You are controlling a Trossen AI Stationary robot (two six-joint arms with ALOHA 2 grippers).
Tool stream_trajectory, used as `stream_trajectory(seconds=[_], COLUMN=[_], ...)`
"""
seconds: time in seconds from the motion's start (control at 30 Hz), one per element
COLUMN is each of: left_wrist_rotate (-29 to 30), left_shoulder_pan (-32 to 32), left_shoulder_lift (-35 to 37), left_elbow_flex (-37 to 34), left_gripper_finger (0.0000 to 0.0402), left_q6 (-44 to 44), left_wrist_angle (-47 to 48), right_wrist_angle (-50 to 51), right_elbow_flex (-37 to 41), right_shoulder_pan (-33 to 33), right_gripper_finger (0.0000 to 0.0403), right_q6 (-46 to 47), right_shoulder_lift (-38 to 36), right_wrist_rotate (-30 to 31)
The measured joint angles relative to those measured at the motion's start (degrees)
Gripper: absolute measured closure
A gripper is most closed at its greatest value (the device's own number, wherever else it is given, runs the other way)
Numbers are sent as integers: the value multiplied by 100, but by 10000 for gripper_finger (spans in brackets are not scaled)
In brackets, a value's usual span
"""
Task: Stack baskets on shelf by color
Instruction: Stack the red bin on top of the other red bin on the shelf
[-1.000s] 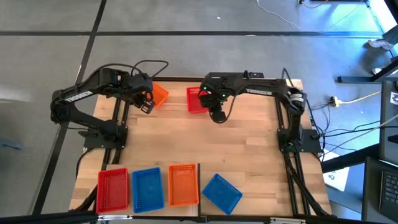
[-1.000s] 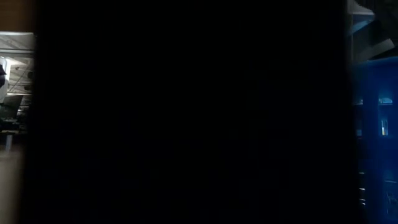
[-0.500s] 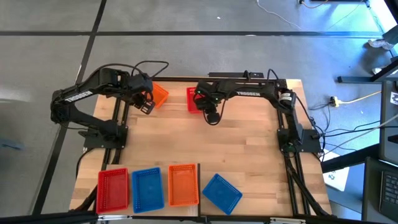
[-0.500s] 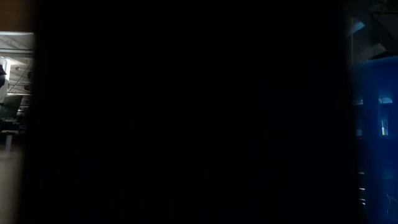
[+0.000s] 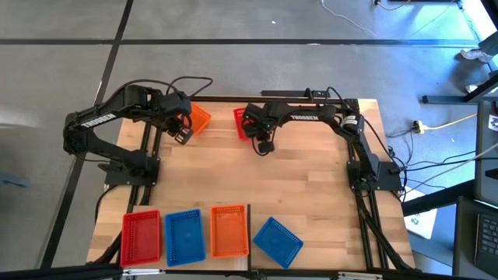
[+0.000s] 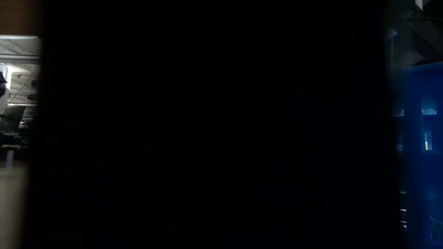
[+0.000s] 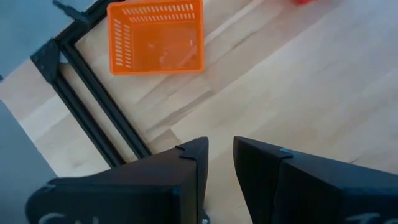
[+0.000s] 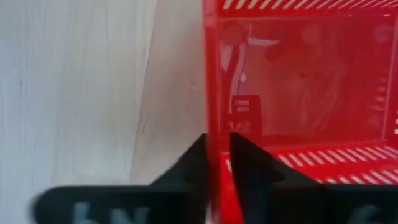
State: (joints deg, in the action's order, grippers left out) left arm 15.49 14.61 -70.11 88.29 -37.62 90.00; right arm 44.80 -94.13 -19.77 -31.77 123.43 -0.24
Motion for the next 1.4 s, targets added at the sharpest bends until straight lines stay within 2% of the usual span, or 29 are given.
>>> stream_trajectory(seconds=[0.03,0.1,0.27,0.37,0.47,0.7,0.83,0.93,1.1,1.27,1.4], left_wrist_rotate=[1,2,2,8,28,32,35,49,189,638,791], left_shoulder_pan=[0,0,0,0,0,-2,0,-2,-38,-162,-236], left_shoulder_lift=[0,1,0,0,0,0,0,0,0,0,0], left_elbow_flex=[0,0,0,0,0,0,-2,-2,-2,-2,-2], left_gripper_finger=[335,335,335,335,335,335,335,335,335,335,335], left_q6=[81,89,-15,-335,-401,679,137,178,593,1142,2277], left_wrist_angle=[-2,0,0,-2,-29,-687,-1577,-2569,-4138,-5018,-5383], right_wrist_angle=[46,107,318,656,1078,1843,2032,2051,2050,2116,2114], right_elbow_flex=[0,0,0,-156,-407,-1449,-2010,-2302,-2574,-2567,-2555], right_shoulder_pan=[19,85,294,452,704,1410,1750,1936,2117,2110,2111], right_gripper_finger=[376,392,399,400,401,401,402,402,402,403,403], right_q6=[25,134,323,510,585,345,406,423,426,429,429], right_shoulder_lift=[-19,-79,-381,-606,-762,-848,-848,-852,-854,-854,-852], right_wrist_rotate=[89,398,1149,1381,1911,3050,3708,4059,4128,4195,4191])
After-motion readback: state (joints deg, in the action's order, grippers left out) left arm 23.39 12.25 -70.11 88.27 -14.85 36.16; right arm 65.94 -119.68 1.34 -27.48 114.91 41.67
